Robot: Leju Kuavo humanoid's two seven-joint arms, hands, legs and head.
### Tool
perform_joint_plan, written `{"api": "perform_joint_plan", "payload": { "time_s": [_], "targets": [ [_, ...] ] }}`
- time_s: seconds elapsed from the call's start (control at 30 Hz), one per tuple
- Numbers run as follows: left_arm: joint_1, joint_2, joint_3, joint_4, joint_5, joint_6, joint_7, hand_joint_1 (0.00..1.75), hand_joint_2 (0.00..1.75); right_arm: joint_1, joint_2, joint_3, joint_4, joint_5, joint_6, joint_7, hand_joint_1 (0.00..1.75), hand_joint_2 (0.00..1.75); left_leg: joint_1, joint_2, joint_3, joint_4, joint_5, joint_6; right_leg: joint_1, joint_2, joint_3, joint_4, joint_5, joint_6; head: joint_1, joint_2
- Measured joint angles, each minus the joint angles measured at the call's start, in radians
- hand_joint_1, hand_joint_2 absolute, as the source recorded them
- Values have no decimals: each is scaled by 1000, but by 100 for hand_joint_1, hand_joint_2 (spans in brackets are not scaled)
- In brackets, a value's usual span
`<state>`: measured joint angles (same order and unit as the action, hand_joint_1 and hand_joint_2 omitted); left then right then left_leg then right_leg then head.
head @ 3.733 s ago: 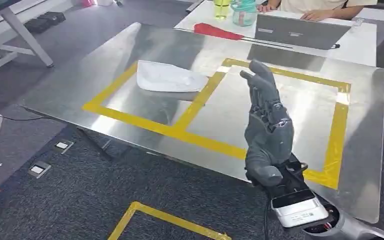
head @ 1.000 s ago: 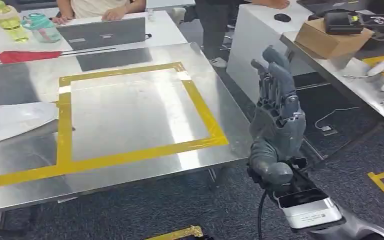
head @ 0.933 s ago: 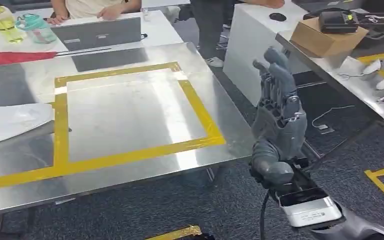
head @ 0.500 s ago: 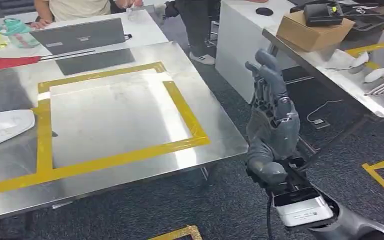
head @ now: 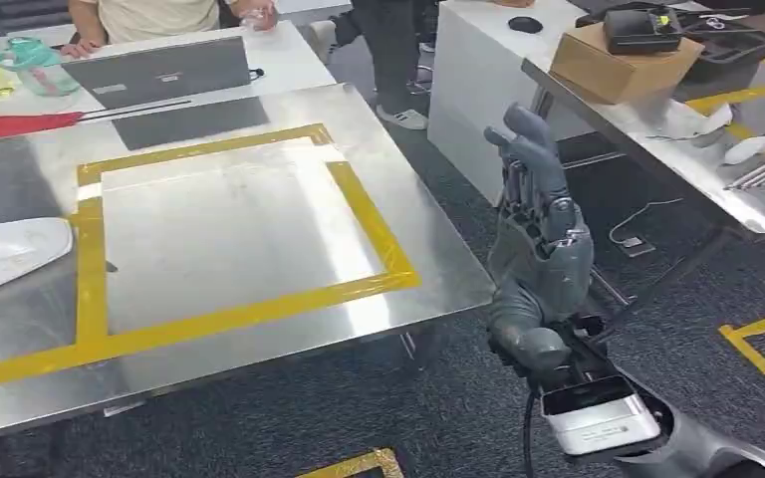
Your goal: Take the parts from the cabinet and place them on the table.
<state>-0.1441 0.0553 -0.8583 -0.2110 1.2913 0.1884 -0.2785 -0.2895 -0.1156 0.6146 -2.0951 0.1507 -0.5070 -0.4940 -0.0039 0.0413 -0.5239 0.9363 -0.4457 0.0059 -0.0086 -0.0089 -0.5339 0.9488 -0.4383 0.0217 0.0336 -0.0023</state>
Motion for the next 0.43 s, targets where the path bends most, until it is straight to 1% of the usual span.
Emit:
{"api": "perform_joint_plan", "payload": {
  "time_s": [0.07,0.17,0.23,0.27,0.3,0.33,0.37,0.4,0.43],
  "targets": [
    [0,0,0,0,0,0,0,0,0,2,0,0,0,0,0,0,0,0,0,0,-1,1,-1,1,0,0,0,0,0,0,-1,0],
    [0,0,0,0,0,-3,3,0,0,5,0,0,0,0,1,-1,0,0,-1,0,-4,6,-4,6,-1,0,0,0,1,3,-2,0],
    [0,1,0,0,0,-7,4,0,0,5,0,0,0,0,1,-2,0,0,-3,0,-6,10,-6,10,-2,-1,0,-1,1,8,-2,0],
    [0,1,0,0,0,-7,4,0,0,5,0,0,0,0,1,-2,0,0,-3,0,-6,9,-6,13,-3,-2,2,-5,4,11,-2,0],
    [-1,1,0,0,0,-7,4,0,0,5,0,0,0,0,1,-2,0,0,3,0,-2,-4,0,20,2,-1,5,-7,4,17,-2,0],
    [0,-2,0,0,0,-7,4,0,0,6,0,-1,0,0,1,-2,0,0,11,4,8,-17,6,22,-3,1,2,6,-7,20,0,0],
    [-1,-3,0,0,0,-8,4,0,0,4,0,-2,0,0,1,-3,0,0,12,4,10,-21,8,26,-1,4,-17,50,-38,21,3,0],
    [-2,-3,0,0,0,-8,4,0,0,5,0,-3,0,0,1,-3,0,0,12,4,10,-21,8,27,-2,6,-52,126,-79,23,10,0],
    [-2,-3,0,0,0,-8,4,0,0,9,0,-3,0,0,1,-3,0,0,12,4,9,-21,8,27,-4,6,-96,218,-119,27,16,0]
  ]
}}
